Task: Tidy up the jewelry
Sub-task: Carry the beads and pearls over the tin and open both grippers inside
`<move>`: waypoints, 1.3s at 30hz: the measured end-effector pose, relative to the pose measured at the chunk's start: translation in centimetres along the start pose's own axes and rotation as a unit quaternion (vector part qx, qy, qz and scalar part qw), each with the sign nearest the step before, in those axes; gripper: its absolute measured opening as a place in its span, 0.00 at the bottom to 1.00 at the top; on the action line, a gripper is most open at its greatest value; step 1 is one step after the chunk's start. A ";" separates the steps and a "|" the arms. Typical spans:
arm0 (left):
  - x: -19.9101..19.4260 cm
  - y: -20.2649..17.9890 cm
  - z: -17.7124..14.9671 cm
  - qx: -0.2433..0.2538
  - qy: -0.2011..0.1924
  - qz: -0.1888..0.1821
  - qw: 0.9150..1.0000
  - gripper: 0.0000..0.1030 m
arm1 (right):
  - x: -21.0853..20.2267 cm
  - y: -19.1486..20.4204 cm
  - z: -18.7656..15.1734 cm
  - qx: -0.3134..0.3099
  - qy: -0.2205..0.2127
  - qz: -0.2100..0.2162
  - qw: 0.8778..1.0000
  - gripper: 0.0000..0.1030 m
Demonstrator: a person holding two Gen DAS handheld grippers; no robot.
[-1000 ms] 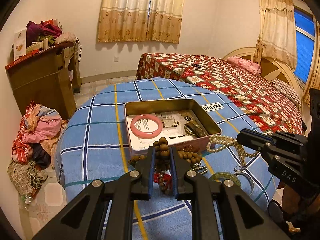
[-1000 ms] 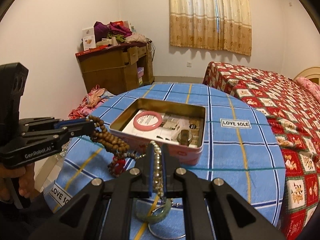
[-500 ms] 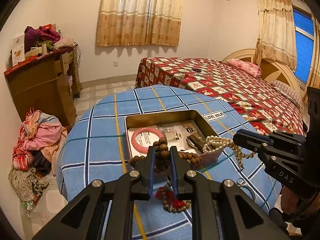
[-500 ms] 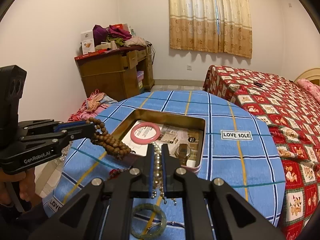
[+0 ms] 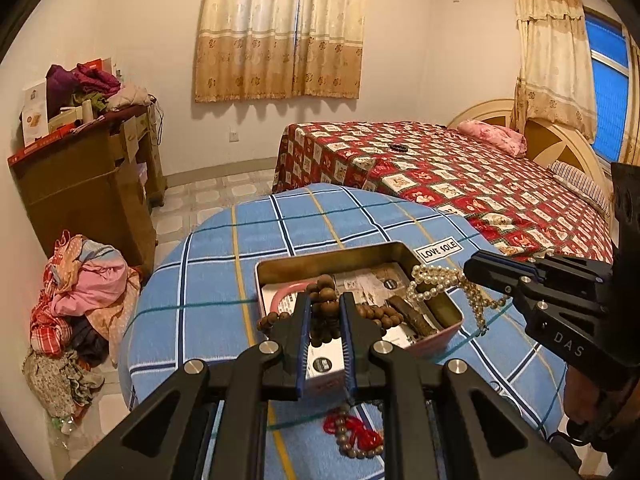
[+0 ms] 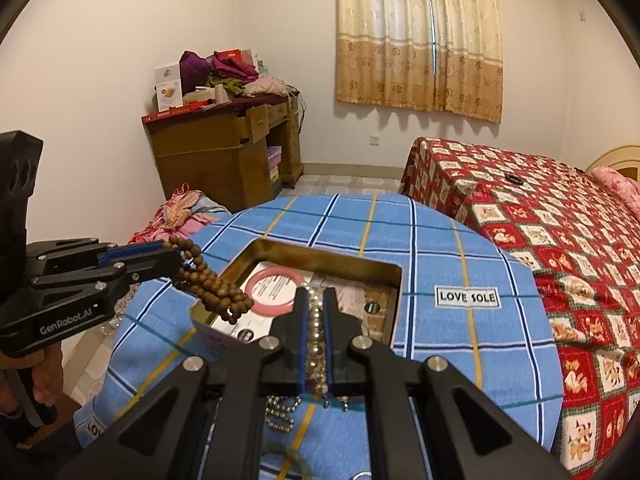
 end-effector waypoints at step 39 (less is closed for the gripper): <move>8.4 1.4 -0.9 0.025 0.052 0.018 0.998 0.14 | 8.8 -3.7 -1.0 0.012 0.060 -0.052 0.997 0.08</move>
Point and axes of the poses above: each gripper's, at about its wrist camera, not at the fingertips, and x roughly the way its jaws point, y to its left, z to its top, the point moved 7 cm from there along x, roughly the way its jaws point, and after that the axes turned 12 degrees about -y, right-handed, at the moved point
